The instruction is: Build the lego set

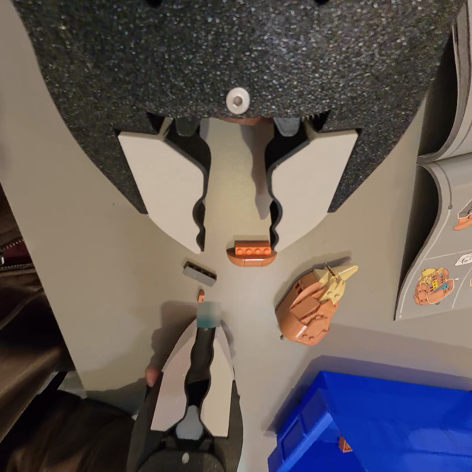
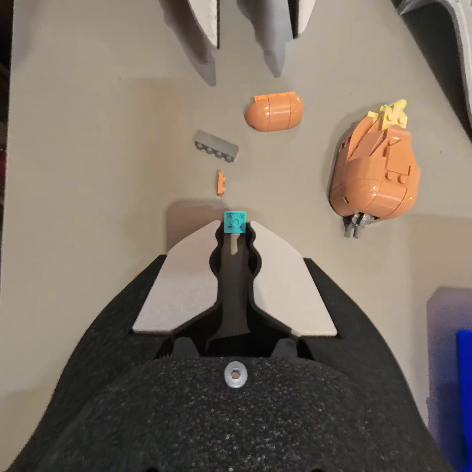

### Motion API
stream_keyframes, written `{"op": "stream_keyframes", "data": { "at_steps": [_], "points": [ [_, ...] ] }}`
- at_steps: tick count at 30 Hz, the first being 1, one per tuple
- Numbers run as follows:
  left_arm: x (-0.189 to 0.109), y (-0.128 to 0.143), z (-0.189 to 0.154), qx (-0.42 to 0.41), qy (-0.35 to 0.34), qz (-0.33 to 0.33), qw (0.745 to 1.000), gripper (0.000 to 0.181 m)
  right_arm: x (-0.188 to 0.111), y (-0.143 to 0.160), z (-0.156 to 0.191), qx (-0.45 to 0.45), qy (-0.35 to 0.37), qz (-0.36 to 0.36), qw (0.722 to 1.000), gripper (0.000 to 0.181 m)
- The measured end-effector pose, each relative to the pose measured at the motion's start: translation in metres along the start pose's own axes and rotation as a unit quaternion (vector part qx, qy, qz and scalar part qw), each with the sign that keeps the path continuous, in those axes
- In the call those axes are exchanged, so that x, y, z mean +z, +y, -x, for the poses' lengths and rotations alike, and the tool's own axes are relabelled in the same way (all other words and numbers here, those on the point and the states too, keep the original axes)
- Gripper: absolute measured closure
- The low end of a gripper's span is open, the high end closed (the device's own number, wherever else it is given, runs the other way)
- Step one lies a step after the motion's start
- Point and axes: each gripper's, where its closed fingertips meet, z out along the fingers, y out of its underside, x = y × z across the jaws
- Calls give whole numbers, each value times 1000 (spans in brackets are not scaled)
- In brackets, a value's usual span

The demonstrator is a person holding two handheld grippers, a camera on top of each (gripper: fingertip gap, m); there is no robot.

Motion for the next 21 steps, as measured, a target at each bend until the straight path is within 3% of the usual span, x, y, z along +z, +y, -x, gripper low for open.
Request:
{"op": "stream_keyframes", "data": {
  "at_steps": [5, 11, 16, 21],
  "points": [
    [-1, -4, 6, 1, -18, -15, 1000, 133, -9, -37, -20, 27, 46, -89, 995, 165],
    [1, -30, 3, -21, -15, -93, 995, 136, -17, -103, -27, 49, 50, -246, 967, 165],
    [-7, -53, 12, 41, -87, -152, 984, 143, -20, -136, -26, 114, 13, -361, 925, 165],
    [-14, -68, 12, 103, -142, -184, 967, 156, -25, -145, -33, 197, -31, -436, 877, 165]
  ]
}}
